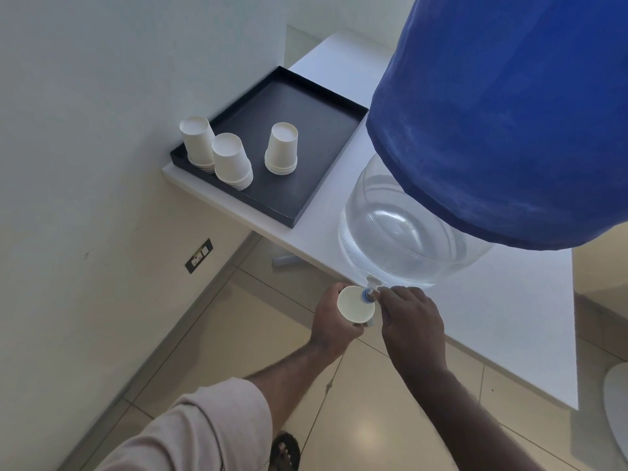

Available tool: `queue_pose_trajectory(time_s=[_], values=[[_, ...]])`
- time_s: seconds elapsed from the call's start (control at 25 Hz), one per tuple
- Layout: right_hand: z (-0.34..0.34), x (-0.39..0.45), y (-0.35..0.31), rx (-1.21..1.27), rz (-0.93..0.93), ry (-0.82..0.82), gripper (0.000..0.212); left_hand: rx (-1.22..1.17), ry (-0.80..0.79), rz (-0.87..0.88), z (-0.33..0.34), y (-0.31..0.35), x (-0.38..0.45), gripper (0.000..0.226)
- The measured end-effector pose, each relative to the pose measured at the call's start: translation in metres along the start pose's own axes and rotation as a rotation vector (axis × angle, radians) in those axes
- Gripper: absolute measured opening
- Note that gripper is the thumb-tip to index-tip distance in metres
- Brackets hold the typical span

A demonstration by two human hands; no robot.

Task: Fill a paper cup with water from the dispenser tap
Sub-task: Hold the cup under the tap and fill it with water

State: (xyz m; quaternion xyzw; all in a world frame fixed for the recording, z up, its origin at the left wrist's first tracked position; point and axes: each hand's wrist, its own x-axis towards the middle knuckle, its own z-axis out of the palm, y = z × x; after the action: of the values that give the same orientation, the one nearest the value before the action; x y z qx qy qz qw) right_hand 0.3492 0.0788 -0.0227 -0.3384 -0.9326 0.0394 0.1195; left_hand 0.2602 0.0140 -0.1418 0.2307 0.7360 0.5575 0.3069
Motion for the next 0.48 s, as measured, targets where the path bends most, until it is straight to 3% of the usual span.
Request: queue_pose_trajectory(time_s=[0.12, 0.24, 0.32, 0.48], values=[[0.01, -0.015, 0.008, -0.167, -0.137, 0.002, 0.042, 0.003, -0.011, 0.018, 0.0, 0.003, 0.0, 0.072], [0.019, -0.027, 0.013, -0.184, -0.188, 0.022, 0.044, 0.006, -0.024, 0.035, -0.002, 0.005, 0.0, 0.071], [0.024, -0.03, 0.014, -0.067, -0.111, 0.03, 0.041, 0.008, -0.029, 0.03, -0.004, 0.005, 0.001, 0.069], [0.026, -0.04, 0.006, 0.395, 0.259, 0.111, 0.035, 0.014, -0.046, 0.013, -0.007, 0.006, 0.002, 0.069]])
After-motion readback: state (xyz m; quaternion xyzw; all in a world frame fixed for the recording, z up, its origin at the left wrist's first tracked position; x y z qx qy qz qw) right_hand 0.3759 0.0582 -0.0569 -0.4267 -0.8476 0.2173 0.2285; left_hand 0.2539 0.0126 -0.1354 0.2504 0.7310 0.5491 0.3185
